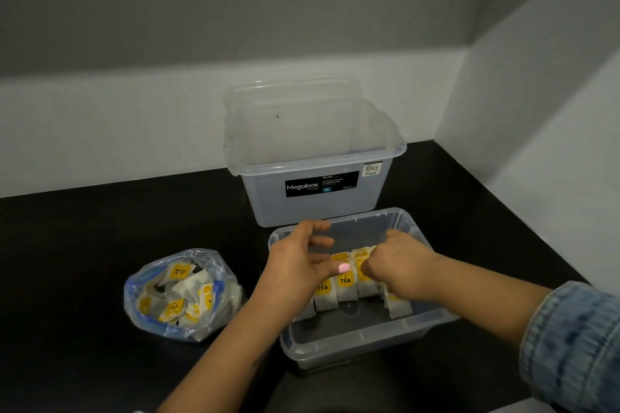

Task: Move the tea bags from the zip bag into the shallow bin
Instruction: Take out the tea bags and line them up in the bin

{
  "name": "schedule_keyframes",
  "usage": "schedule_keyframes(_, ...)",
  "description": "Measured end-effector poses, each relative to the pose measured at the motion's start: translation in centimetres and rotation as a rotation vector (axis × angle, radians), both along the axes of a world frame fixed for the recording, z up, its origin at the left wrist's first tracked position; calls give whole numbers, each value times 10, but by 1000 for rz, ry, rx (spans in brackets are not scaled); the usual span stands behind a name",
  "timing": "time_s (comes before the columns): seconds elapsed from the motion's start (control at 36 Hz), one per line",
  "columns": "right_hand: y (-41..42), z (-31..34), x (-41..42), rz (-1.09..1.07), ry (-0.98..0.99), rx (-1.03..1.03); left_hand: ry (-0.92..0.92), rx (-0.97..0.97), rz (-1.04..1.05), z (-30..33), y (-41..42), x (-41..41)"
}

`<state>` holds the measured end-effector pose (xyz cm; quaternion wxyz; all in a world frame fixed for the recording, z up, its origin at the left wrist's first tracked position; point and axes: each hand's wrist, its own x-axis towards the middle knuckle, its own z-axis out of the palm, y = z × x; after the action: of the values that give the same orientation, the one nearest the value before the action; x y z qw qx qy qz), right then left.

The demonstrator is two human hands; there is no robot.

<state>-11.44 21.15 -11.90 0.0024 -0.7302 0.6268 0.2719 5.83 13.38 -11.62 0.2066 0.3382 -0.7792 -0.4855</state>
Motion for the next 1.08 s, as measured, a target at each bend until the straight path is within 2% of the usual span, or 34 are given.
schedule_keyframes(0.17,0,-10,2,87,-45,203,4,-20,19,1,1,3)
schedule_keyframes(0.47,-4,-14,5,80,49,275,-30,-131,51,-5,6,10)
schedule_keyframes(0.56,-5,-9,5,73,-28,211,0,-151,73,-4,7,13)
schedule_keyframes(0.78,-22,28,28,61,-329,-166,64,-227,212,5,-3,58)
schedule_keyframes(0.97,-50,49,85,-30,-554,-275,-138,-389,388,15,-35,123)
schedule_keyframes(1.03,-61,48,104,-34,-592,-270,-249,-468,442,10,-48,139)
schedule_keyframes(1.08,-73,48,125,-39,-616,-248,-360,-450,485,7,-58,153)
